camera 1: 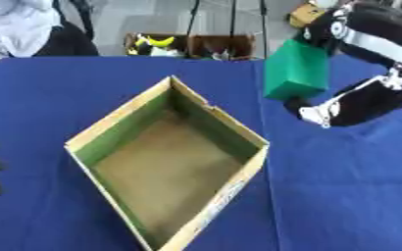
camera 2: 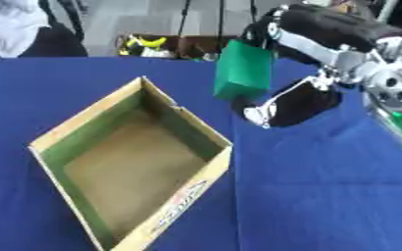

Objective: Pick up objects on the table and place them in the box.

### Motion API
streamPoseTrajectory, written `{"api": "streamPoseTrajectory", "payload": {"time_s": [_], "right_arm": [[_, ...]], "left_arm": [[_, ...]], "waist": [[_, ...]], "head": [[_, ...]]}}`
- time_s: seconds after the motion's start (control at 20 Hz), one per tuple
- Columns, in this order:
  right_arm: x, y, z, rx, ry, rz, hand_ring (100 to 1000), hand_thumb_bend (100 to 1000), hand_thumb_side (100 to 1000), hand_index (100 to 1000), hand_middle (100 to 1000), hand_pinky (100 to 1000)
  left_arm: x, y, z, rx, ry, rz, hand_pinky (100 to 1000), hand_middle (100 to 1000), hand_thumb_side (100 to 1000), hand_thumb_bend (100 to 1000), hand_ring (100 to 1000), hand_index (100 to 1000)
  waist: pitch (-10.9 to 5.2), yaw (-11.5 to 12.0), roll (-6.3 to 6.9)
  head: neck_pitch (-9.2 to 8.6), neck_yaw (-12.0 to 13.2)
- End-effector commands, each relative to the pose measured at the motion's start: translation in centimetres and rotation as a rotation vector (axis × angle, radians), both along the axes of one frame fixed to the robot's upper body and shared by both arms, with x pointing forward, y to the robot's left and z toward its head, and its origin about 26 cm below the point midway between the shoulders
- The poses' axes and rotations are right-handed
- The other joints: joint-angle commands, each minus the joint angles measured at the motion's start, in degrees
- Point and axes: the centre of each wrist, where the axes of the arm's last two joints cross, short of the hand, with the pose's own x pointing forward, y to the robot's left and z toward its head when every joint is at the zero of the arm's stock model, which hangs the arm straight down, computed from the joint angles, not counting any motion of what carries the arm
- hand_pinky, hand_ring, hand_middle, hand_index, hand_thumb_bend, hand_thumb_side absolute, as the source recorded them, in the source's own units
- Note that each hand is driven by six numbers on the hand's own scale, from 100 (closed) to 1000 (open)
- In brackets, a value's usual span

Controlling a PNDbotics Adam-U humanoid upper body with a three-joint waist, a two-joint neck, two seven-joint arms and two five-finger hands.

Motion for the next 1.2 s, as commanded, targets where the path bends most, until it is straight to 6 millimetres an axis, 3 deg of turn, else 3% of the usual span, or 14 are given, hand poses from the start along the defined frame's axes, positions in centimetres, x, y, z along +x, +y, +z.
{"api": "streamPoseTrajectory", "payload": {"time_s": [0.05,0.25,0.65,1.2], "right_arm": [[0.5,1.3,0.8,0.012,-0.038,0.026,626,100,284,621,473,656],[1.4,3.0,0.7,0.043,-0.045,0.057,624,100,269,615,463,663],[4.9,5.9,-1.4,0.075,0.006,0.037,627,100,268,617,464,666],[9.8,8.4,-5.7,0.067,0.128,-0.043,625,100,246,614,459,671]], "left_arm": [[-0.2,0.2,0.8,0.025,-0.024,-0.006,293,617,935,156,519,856],[-0.2,0.1,0.8,0.021,-0.024,-0.011,293,617,935,156,519,857],[-0.1,-0.1,0.8,0.016,-0.025,-0.018,293,617,934,154,519,857],[0.2,-0.7,1.5,0.004,-0.049,-0.05,294,617,933,150,520,854]], "waist": [[-1.45,0.26,-0.13],[-1.27,0.7,-0.06],[-0.76,1.54,-0.14],[0.11,3.22,-0.16]], "head": [[-0.45,-0.54],[-0.74,-1.01],[-0.99,-1.5],[-1.31,-2.56]]}}
